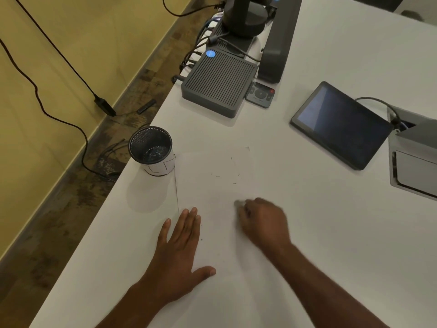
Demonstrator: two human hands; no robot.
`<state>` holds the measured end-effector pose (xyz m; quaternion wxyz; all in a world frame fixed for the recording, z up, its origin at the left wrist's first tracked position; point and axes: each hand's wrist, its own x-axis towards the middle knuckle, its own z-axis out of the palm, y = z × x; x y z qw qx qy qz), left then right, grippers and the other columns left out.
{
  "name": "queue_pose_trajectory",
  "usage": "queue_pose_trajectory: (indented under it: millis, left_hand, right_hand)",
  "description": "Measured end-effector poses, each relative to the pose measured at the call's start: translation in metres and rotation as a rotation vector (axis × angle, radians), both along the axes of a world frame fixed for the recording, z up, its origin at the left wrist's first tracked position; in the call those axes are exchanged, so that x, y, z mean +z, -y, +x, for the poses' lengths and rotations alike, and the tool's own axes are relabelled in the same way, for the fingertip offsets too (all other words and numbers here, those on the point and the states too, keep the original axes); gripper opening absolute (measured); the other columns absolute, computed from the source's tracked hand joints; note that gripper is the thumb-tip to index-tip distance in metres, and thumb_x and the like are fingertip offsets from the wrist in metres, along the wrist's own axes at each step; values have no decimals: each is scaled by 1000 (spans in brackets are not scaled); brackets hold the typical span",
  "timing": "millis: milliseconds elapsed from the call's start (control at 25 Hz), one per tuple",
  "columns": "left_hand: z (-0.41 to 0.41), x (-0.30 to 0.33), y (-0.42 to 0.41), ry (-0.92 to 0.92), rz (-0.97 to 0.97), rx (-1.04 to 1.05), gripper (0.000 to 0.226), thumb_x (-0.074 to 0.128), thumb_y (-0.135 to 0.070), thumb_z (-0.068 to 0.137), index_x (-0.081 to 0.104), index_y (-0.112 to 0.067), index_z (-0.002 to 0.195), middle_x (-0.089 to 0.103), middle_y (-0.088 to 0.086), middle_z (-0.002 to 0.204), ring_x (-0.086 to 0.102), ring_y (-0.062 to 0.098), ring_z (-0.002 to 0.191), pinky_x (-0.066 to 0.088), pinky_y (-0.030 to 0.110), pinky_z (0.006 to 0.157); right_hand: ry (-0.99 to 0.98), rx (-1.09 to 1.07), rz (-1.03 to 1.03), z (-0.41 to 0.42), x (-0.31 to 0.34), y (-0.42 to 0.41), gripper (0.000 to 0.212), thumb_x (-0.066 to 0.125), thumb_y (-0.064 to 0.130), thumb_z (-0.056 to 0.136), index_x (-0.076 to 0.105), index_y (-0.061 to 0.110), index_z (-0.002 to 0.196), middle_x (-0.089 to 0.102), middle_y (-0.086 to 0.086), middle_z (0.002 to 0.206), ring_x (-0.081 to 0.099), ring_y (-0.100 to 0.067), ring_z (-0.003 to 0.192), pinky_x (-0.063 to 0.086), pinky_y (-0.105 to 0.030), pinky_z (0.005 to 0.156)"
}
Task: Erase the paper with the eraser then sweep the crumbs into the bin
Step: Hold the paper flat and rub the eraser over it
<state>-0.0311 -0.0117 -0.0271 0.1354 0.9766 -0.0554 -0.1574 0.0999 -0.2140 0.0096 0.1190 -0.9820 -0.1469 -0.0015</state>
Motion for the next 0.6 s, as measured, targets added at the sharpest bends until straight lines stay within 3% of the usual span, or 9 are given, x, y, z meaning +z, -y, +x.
queue_pose_trajectory:
  millis: [80, 240, 280, 400, 480, 600]
  left_hand:
    - [-1, 0, 0, 13, -5, 2, 112, 32, -86, 83, -9, -13, 158, -17, 1, 167, -16, 20, 153, -4, 51, 118]
    - [-2, -3, 0, 14, -18, 3, 110, 36, -85, 84, 6, -11, 159, -1, 5, 169, 0, 23, 155, 6, 53, 117]
    - [-2, -4, 0, 26, -19, 1, 110, 36, -85, 84, 8, -10, 159, 1, 5, 169, 2, 23, 155, 7, 53, 116]
    - [-2, -4, 0, 33, -9, -3, 110, 35, -85, 84, 3, -11, 159, -4, 4, 169, -3, 22, 155, 5, 53, 116]
    - [-3, -2, 0, 28, -2, 12, 110, 34, -85, 84, 2, -11, 159, -3, 4, 169, -3, 22, 155, 5, 53, 116]
    - [-2, -2, 2, 19, -3, 13, 110, 32, -86, 84, 1, -13, 159, -3, 4, 169, -4, 21, 154, 5, 53, 116]
  right_hand:
    - [5, -80, 33, 5, 7, -3, 42, 60, 31, 90, 49, 16, 53, 46, 1, 51, 50, -24, 45, 26, -24, 49]
    - [-110, 257, -4, -46, 3, -35, 30, 61, 33, 88, 56, 20, 61, 54, 3, 57, 52, -19, 50, 29, -23, 45]
    - [-130, 249, -22, -34, 1, -34, 31, 61, 34, 87, 56, 20, 61, 55, 3, 57, 53, -20, 50, 29, -23, 46]
    - [-115, -55, 2, 26, 8, -17, 45, 54, 37, 93, 48, 16, 54, 49, 1, 53, 51, -25, 50, 27, -25, 50]
    - [-191, -215, 112, 40, 14, 1, 53, 48, 41, 96, 35, 15, 52, 40, 3, 49, 42, -20, 47, 27, -29, 50]
    - [-322, -440, 314, 33, 13, 35, 53, 53, 43, 94, 34, 14, 55, 38, 4, 45, 36, -15, 45, 30, -30, 49]
